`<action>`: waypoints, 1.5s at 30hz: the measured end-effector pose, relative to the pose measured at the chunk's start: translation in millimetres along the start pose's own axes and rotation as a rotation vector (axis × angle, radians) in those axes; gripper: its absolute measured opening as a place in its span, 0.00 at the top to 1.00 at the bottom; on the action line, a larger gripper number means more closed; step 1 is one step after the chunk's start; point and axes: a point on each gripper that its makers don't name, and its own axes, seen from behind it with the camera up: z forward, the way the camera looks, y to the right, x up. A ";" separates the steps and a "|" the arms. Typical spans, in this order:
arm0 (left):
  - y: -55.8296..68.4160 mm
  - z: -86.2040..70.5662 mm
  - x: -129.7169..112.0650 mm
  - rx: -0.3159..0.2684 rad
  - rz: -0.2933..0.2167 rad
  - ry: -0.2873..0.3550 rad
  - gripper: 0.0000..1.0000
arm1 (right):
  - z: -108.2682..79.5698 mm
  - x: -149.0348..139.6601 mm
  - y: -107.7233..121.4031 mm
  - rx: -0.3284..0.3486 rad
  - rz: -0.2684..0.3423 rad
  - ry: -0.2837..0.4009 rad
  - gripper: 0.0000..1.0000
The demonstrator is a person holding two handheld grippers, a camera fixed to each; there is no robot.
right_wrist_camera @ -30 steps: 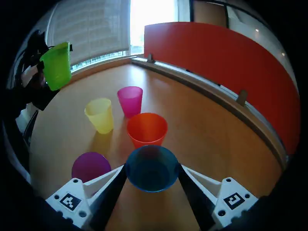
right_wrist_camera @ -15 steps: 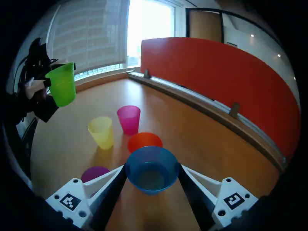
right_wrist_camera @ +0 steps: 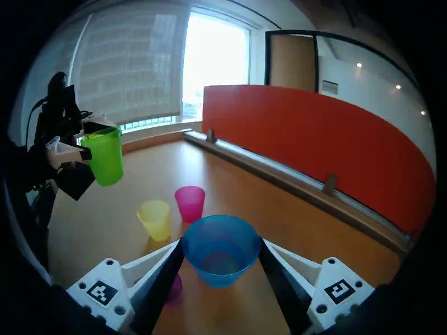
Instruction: Pour water
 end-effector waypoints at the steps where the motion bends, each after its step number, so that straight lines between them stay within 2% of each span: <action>1: 0.3 -0.1 0.6 0.000 0.001 0.000 0.10 | -1.2 3.0 -0.5 -0.002 -0.001 0.009 0.06; 9: 2.9 -2.4 4.7 0.000 0.007 0.003 0.10 | -10.7 28.8 -4.5 -0.014 0.010 0.092 0.06; 20: 6.9 -2.5 10.1 -0.004 0.016 0.009 0.10 | -22.4 57.4 -10.4 -0.027 -0.006 0.207 0.06; 30: 8.1 -2.9 12.1 -0.008 0.019 0.012 0.10 | -28.3 77.7 -10.8 -0.042 -0.008 0.287 0.06; 45: 12.1 -1.1 14.2 -0.018 0.024 0.013 0.10 | -38.9 102.8 -18.9 -0.030 0.002 0.382 0.06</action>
